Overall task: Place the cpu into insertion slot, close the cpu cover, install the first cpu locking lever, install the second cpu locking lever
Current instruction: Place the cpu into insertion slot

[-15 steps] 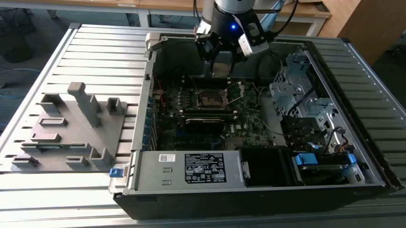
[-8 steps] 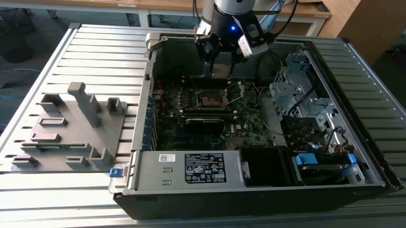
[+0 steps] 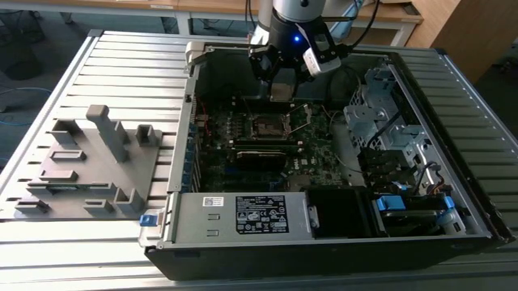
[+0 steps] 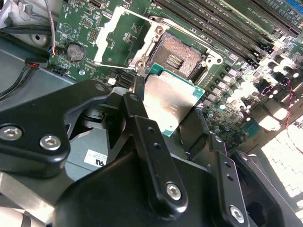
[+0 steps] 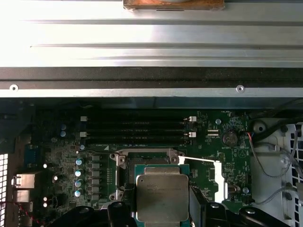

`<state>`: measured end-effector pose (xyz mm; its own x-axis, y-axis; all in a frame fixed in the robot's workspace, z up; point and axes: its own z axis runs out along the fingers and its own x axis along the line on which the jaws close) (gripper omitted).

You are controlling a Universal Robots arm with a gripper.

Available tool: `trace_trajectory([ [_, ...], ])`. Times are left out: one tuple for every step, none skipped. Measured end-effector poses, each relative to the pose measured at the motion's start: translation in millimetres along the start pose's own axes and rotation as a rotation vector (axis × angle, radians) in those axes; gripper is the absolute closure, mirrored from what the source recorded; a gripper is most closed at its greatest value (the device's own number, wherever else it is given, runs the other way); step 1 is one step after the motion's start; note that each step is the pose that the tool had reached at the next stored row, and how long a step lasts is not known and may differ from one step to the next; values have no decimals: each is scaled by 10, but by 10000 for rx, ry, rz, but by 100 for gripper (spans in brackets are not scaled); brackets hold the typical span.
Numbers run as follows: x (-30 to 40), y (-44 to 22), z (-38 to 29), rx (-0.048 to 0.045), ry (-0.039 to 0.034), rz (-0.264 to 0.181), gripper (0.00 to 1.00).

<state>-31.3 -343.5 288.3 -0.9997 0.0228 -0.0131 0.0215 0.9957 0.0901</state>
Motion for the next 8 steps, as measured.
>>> trace_trajectory([
  [0,0,2,-1,0,0,46],
  [0,0,5,-3,-1,0,46],
  [0,-1,9,-3,-2,0,46],
  [0,-1,13,-1,0,0,46],
  [0,-2,18,0,0,0,46],
  [0,-2,22,0,0,0,46],
  [0,-2,25,1,1,0,46],
  [0,-3,28,1,1,0,46],
])
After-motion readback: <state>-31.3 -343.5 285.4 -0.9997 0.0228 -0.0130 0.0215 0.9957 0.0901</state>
